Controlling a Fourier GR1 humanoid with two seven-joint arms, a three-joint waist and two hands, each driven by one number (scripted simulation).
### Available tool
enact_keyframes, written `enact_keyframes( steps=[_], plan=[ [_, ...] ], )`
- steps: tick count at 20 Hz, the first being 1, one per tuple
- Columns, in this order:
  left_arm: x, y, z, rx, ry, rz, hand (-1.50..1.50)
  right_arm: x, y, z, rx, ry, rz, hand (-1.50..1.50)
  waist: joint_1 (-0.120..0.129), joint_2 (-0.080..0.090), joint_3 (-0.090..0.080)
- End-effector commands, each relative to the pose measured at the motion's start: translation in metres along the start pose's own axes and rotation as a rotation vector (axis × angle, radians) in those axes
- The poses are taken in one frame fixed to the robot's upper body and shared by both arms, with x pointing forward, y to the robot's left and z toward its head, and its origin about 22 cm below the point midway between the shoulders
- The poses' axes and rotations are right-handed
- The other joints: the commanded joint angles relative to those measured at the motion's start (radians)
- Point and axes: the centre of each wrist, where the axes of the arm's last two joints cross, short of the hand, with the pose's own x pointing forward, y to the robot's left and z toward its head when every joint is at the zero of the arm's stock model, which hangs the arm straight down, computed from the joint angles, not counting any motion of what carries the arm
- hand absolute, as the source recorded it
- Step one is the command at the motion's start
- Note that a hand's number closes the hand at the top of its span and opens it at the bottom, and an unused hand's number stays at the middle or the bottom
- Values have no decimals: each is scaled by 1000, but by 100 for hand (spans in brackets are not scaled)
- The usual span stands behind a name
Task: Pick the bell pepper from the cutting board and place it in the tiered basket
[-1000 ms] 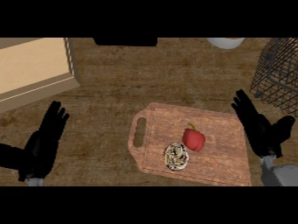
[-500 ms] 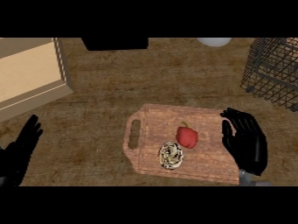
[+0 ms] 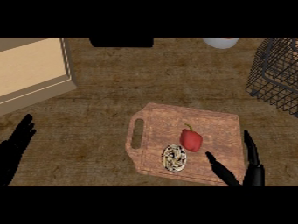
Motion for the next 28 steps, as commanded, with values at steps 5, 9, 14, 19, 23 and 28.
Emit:
enact_keyframes(
  steps=[5, 9, 14, 19, 23, 28],
  plan=[
    [4, -1, -6, -37, -6, -29, 0, 2, -10, 14, 260, 173, 287, -150, 33, 7, 6],
    [14, 1, -13, -47, 9, -18, 0, 52, -4, -24, 291, 165, 304, -150, 23, -1, 7],
    [8, 6, -12, -36, 13, -3, 0, 114, 26, -34, 363, 267, 335, -150, 17, -8, 10],
    [11, -11, -17, -16, 17, 3, 0, 170, 43, -30, 450, 401, 416, -150, 2, -7, 14],
    [8, 4, -16, -27, 18, 4, 0, 199, 29, -47, 415, 480, 506, -150, 1, -6, 17],
    [0, 2, -20, -27, 23, -3, 0, 216, 30, -30, 405, 525, 523, -150, -4, -5, 17]
  ],
)
